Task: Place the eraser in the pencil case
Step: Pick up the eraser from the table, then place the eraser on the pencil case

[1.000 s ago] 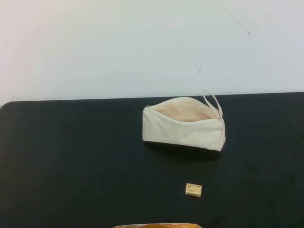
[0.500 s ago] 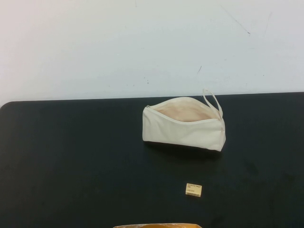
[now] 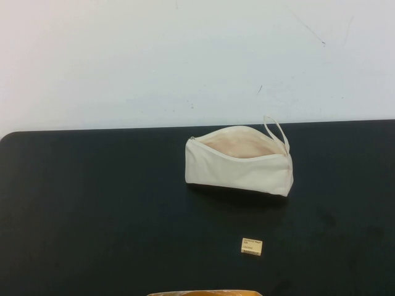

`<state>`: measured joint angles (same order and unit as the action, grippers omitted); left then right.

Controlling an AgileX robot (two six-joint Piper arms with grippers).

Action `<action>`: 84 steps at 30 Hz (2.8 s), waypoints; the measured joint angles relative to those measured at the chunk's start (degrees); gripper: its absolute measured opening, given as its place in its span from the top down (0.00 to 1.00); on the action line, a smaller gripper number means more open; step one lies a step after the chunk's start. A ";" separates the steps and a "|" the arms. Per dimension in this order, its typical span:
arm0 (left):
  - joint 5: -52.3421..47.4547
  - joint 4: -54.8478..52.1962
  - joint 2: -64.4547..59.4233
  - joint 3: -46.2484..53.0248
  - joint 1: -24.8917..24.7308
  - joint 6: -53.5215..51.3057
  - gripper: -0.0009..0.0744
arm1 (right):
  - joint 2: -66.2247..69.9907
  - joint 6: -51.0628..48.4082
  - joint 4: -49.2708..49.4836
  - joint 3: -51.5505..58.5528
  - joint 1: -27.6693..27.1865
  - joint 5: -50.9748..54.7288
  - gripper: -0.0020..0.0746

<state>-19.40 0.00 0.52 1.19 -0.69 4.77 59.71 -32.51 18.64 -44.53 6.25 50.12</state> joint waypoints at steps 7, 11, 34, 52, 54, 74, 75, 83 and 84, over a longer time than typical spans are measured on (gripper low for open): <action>0.00 0.00 0.00 0.00 0.00 0.00 0.99 | 11.36 -10.24 0.36 -1.11 10.21 -5.13 0.42; 0.00 0.00 0.00 0.00 0.00 0.00 0.99 | 18.38 -16.22 0.36 -4.74 15.43 -7.24 0.38; 0.00 0.00 0.00 0.00 0.00 0.00 0.99 | 47.34 -37.15 2.46 -20.74 25.89 -22.09 0.37; 0.00 0.00 0.00 0.00 0.00 0.00 0.99 | 52.88 -36.95 6.67 -21.68 25.89 -23.61 0.45; 0.00 0.00 0.00 0.00 0.00 0.00 0.99 | 52.97 -36.49 6.88 -21.77 25.89 -23.10 0.57; 0.00 0.00 0.00 0.00 0.00 0.00 0.99 | 52.14 -36.35 5.99 -38.41 25.98 -6.28 0.71; 0.00 0.00 0.00 0.00 0.00 0.00 0.99 | 51.61 -36.34 5.71 -40.75 25.98 -5.28 0.71; 0.00 0.00 0.00 0.00 0.00 0.00 0.99 | 50.82 -32.96 -2.55 -53.65 25.98 -15.09 0.71; 0.00 0.00 0.00 0.00 0.00 0.00 0.99 | 51.24 -29.95 -3.90 -54.04 25.73 -18.87 0.71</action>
<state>-19.40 0.00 0.52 1.19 -0.69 4.77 110.95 -62.46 14.74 -98.57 31.99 31.25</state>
